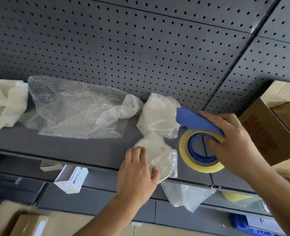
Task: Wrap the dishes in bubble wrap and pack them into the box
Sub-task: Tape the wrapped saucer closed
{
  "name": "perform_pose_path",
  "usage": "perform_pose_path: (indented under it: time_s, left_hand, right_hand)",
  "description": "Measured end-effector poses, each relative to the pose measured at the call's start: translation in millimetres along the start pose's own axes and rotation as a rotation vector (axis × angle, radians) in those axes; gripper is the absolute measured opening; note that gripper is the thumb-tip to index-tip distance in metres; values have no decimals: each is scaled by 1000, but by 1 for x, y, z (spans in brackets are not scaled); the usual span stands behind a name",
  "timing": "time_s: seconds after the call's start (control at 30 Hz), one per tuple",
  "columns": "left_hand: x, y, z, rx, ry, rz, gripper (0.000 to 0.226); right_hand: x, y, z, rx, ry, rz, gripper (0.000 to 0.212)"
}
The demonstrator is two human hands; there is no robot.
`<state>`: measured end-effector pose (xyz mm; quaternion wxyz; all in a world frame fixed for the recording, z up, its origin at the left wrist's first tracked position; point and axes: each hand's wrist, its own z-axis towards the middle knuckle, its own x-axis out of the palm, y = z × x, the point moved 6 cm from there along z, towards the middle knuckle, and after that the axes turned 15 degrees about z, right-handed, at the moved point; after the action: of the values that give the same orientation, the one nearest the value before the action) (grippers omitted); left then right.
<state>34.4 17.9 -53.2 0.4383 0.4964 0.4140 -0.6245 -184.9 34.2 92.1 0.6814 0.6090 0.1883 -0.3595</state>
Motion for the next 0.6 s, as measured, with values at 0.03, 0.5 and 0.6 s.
perform_pose_path:
  time_s: [0.03, 0.5, 0.6]
  left_hand:
    - [0, 0, 0, -2, 1, -3, 67]
    - [4, -2, -5, -48, -23, -104, 60]
    - [4, -1, -6, -45, -34, -145, 58]
  right_hand:
    - [12, 13, 3, -66, 43, -39, 67]
    - [129, 95, 37, -405, 397, -634, 69]
    - [139, 93, 36, -392, 446, -701, 61]
